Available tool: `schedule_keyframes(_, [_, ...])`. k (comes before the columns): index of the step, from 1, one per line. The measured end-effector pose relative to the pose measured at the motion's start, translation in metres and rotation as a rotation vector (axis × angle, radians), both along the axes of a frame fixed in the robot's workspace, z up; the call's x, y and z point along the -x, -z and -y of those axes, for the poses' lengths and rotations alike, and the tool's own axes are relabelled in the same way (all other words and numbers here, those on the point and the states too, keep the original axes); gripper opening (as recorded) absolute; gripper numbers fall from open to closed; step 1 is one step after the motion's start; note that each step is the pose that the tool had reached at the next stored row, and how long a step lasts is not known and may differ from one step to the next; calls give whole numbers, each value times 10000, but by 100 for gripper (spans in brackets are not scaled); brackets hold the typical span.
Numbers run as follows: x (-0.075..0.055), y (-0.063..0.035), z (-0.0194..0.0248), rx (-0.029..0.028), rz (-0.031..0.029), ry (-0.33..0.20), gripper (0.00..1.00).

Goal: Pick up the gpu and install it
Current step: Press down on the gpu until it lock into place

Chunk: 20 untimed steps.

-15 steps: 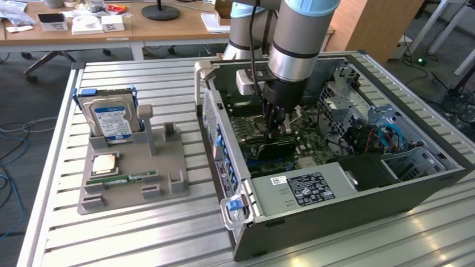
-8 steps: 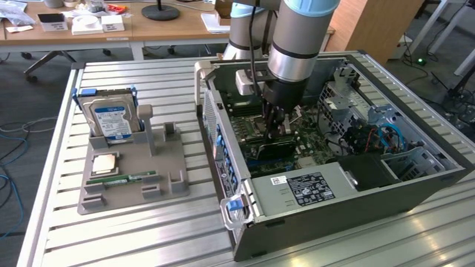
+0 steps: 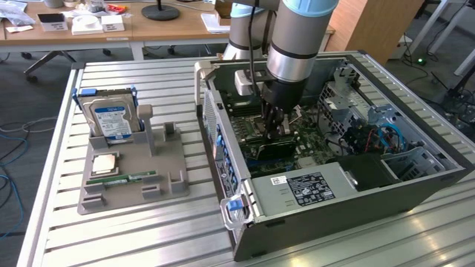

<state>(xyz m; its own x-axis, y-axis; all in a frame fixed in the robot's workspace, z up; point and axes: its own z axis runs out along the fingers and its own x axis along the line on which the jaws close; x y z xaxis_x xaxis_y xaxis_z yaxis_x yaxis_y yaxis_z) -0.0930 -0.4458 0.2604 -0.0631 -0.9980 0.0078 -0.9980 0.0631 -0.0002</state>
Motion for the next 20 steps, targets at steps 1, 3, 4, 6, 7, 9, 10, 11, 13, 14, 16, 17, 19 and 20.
schedule_keyframes(1, [0,1,0,-1,1,0,11])
schedule_keyframes(3, [1,1,0,-2,2,1,11])
schedule_keyframes(4, [1,1,0,-2,3,1,11])
schedule_keyframes(6, [3,1,0,-2,3,0,11])
schedule_keyframes(7, [4,2,0,-1,3,0,11])
schedule_keyframes(9, [4,2,0,-1,2,0,11])
schedule_keyframes(10, [4,2,0,-2,2,1,11])
schedule_keyframes(11, [5,2,0,-1,2,1,11])
schedule_keyframes(13, [5,2,0,-2,2,1,11])
schedule_keyframes(14, [5,2,0,-2,1,1,11])
schedule_keyframes(16, [5,2,0,-2,2,1,11])
schedule_keyframes(17, [5,2,0,-2,2,1,11])
schedule_keyframes(19, [5,-1,0,-4,3,1,11])
schedule_keyframes(20, [5,-5,-1,-9,5,2,11])
